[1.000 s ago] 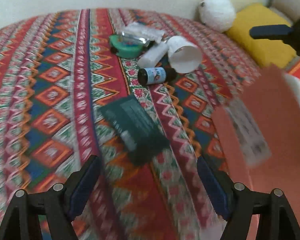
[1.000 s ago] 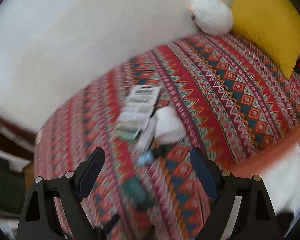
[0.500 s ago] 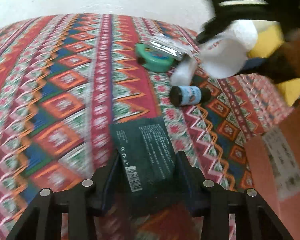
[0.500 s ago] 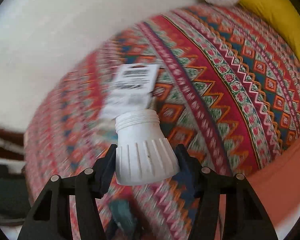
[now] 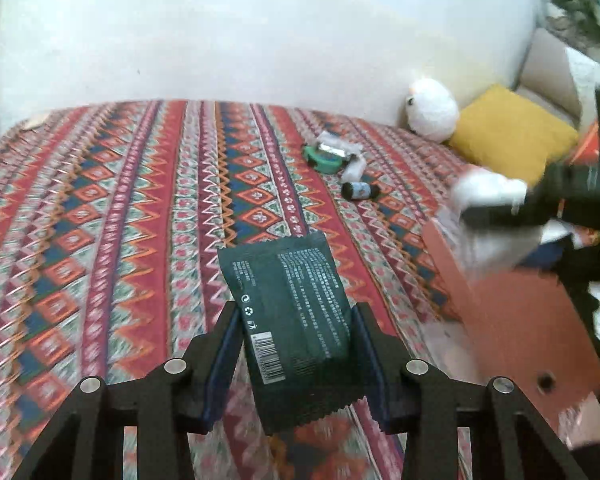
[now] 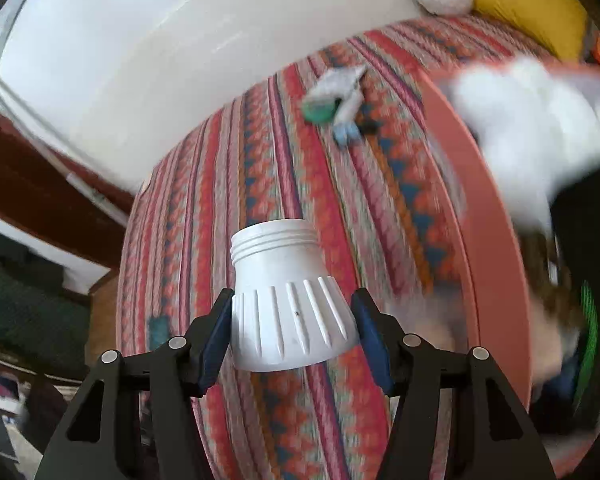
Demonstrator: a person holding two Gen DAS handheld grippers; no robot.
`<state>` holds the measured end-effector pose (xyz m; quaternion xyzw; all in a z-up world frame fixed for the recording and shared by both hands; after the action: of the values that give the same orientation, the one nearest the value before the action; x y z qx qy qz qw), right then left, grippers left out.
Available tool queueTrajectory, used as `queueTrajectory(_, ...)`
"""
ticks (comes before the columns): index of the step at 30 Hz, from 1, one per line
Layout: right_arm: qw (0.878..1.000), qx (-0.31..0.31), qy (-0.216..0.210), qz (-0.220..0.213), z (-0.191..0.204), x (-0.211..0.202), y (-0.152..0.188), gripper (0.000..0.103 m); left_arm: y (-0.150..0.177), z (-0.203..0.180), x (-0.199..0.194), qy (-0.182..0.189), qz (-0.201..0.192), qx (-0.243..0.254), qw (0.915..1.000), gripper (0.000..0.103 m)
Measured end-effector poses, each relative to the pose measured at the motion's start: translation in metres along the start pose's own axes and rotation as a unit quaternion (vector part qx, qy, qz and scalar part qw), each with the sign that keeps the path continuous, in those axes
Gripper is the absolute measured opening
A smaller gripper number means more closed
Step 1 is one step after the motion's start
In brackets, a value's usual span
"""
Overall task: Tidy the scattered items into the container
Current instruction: 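Carry the green packet and white cup over the pink box and open both tools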
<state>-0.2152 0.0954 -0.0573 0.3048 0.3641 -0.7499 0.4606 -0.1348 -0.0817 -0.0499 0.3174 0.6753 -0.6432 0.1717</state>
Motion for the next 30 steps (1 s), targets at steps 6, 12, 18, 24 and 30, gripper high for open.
queueTrajectory(6, 1.000, 0.003, -0.008, -0.016, -0.029, -0.047, 0.074, 0.062, 0.019, -0.025, -0.064, -0.009, -0.027, 0.019, 0.9994, 0.047)
queueTrajectory(12, 0.999, -0.002, -0.014, -0.050, -0.055, -0.104, 0.125, 0.062, 0.034, -0.068, -0.100, 0.004, -0.038, 0.057, 0.9976, 0.047)
queueTrajectory(18, 0.995, 0.001, -0.004, -0.098, -0.089, -0.163, 0.159, 0.062, 0.047, -0.116, -0.121, 0.025, -0.037, 0.092, 0.9947, 0.047)
queueTrajectory(24, 0.986, 0.021, 0.029, -0.160, -0.123, -0.210, 0.158, 0.062, 0.041, -0.169, -0.129, 0.072, -0.039, 0.130, 0.9881, 0.047)
queueTrajectory(30, 0.973, 0.043, 0.051, -0.222, -0.150, -0.252, 0.140, 0.062, 0.011, -0.234, -0.124, 0.118, -0.048, 0.179, 0.9756, 0.047)
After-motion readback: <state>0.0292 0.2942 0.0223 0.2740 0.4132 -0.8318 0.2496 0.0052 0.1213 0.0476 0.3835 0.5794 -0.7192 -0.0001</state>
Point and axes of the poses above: each gripper's, at about its wrist camera, not at the fingertips, and x roughly the way its jaws point, z to its left, y to its underside, the point moved 4 cm from there along x, roughly the way its jaws point, and after that the axes turned 10 degrees about x, right-handed, at the moved point
